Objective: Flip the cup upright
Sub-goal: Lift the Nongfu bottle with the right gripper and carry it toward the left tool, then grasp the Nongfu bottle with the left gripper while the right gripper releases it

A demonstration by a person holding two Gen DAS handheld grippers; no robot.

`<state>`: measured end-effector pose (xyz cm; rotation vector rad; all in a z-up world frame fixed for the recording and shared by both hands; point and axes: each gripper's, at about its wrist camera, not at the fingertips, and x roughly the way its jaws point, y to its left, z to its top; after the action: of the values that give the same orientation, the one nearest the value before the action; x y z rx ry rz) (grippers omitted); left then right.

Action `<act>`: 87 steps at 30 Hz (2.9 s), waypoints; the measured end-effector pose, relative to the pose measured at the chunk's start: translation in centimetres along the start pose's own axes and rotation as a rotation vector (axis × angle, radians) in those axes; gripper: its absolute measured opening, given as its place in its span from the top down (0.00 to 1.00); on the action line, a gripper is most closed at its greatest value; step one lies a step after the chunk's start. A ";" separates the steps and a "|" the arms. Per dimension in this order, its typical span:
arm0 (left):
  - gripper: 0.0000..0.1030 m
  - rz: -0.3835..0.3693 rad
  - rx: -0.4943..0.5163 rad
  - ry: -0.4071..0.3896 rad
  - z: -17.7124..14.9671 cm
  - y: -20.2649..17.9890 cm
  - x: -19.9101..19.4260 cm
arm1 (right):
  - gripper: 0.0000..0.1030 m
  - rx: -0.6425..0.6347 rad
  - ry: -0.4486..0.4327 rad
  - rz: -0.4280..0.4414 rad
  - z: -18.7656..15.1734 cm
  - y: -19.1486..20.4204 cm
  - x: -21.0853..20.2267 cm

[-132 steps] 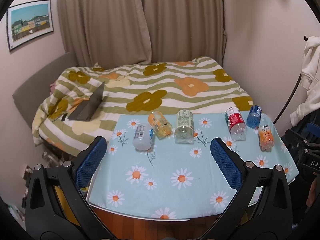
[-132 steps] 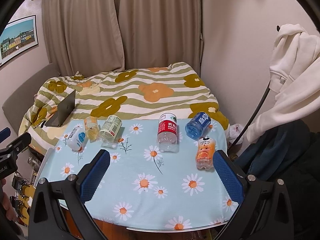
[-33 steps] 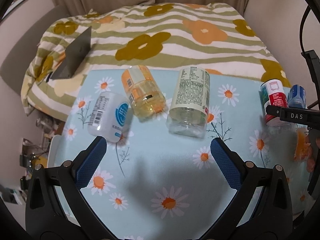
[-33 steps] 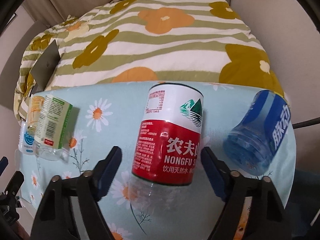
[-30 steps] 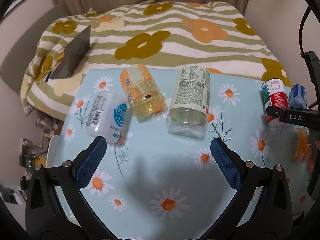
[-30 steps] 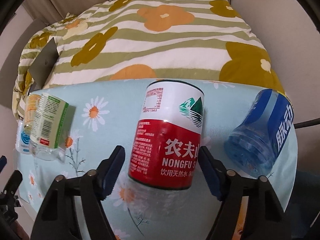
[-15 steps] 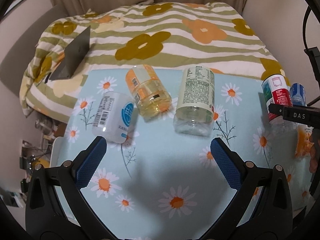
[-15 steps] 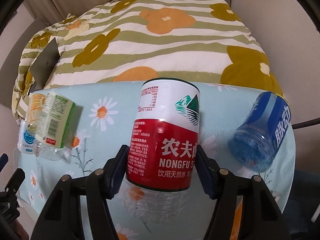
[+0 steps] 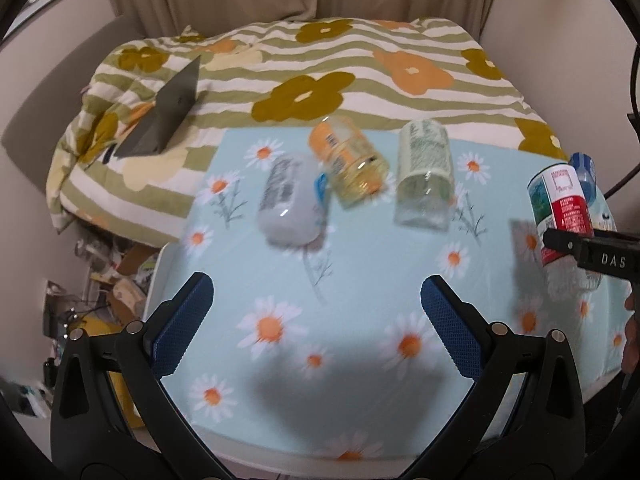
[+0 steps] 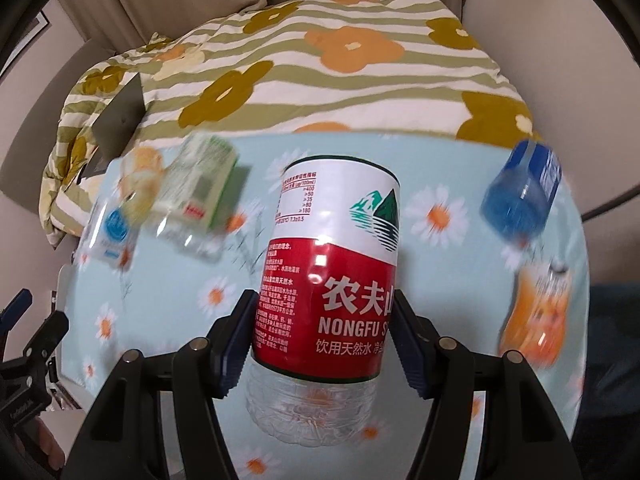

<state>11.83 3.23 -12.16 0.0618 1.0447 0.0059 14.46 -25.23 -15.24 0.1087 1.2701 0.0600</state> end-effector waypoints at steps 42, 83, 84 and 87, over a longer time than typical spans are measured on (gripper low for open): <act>0.00 -0.039 0.095 0.047 -6.7 4.5 0.4 | 0.09 0.072 0.006 0.006 -11.1 6.5 2.5; 0.03 -0.180 0.094 0.445 -1.6 -17.1 8.0 | 0.08 -0.041 -0.057 0.047 -9.6 -11.5 -7.3; 0.03 -0.183 0.089 0.459 -1.6 -17.1 8.3 | 0.08 -0.046 -0.053 0.049 -9.5 -11.6 -7.0; 0.09 -0.203 0.067 0.504 -1.8 -17.1 9.3 | 0.08 -0.049 -0.045 0.061 -9.2 -11.7 -6.4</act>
<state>14.55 -13.47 -21.98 0.0139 1.5516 -0.2072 3.62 -37.07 -13.22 0.1060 1.2192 0.1409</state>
